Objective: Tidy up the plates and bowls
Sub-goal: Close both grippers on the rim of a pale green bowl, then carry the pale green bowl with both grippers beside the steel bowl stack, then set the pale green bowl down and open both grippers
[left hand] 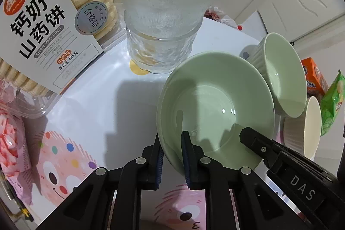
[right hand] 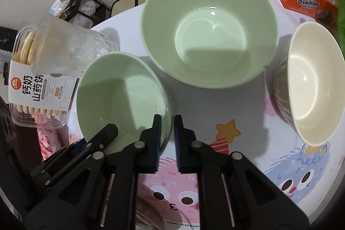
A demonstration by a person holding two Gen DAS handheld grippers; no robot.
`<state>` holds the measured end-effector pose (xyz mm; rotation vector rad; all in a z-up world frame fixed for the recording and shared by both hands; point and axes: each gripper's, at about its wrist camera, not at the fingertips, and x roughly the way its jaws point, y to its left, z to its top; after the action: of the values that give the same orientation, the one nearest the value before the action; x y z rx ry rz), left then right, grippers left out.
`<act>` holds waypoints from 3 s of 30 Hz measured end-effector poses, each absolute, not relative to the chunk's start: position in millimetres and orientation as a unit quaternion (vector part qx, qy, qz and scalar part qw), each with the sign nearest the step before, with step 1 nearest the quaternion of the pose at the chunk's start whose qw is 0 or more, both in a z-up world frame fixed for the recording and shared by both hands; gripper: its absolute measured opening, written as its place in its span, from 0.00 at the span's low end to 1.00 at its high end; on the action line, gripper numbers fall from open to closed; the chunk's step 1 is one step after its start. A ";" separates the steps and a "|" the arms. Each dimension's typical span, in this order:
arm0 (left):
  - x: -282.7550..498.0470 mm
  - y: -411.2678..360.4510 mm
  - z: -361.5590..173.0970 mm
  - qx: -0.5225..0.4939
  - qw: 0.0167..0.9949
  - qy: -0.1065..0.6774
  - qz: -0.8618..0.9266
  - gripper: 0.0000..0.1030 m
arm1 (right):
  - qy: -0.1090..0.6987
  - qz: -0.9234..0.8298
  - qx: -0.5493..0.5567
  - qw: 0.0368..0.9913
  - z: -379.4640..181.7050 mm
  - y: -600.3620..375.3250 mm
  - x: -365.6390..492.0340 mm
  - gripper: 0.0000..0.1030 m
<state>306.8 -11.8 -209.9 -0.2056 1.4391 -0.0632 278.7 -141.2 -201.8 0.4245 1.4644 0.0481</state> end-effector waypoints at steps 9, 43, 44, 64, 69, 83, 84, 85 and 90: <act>296.6 -2.7 -205.7 -0.098 0.753 0.650 -0.035 0.14 | 0.660 0.021 0.181 0.729 -199.3 -135.6 270.5 0.11; 92.5 -116.6 -198.2 -0.064 0.739 0.658 -0.129 0.14 | 0.644 -0.016 0.159 0.748 -164.6 -223.3 35.1 0.12; 89.4 -118.4 -202.9 -0.060 0.737 0.661 -0.127 0.14 | 0.646 -0.016 0.160 0.746 -166.5 -223.8 33.3 0.12; 90.9 -125.3 -215.6 -0.045 0.738 0.664 -0.111 0.15 | 0.658 -0.006 0.150 0.738 -191.1 -225.1 22.1 0.13; 88.4 -127.5 -210.1 -0.033 0.742 0.661 -0.103 0.15 | 0.656 -0.003 0.155 0.739 -187.5 -226.8 20.7 0.14; 101.5 -118.1 -160.4 -0.053 0.777 0.621 -0.092 0.75 | 0.616 -0.005 0.190 0.764 -148.2 -264.8 20.3 0.72; 104.2 -118.3 -156.0 -0.056 0.780 0.616 -0.092 0.80 | 0.612 -0.005 0.193 0.767 -144.0 -268.6 21.5 0.74; 106.6 -118.0 -152.2 -0.057 0.783 0.612 -0.092 0.82 | 0.606 -0.007 0.193 0.772 -138.5 -273.1 23.3 0.76; 115.5 -118.9 -142.6 -0.053 0.794 0.601 -0.073 1.00 | 0.588 -0.004 0.191 0.786 -122.2 -281.6 35.9 0.99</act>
<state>115.5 -118.9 -142.6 -0.1133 1.2917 -0.1570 35.9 -281.6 -122.2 0.4109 1.2681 -0.0085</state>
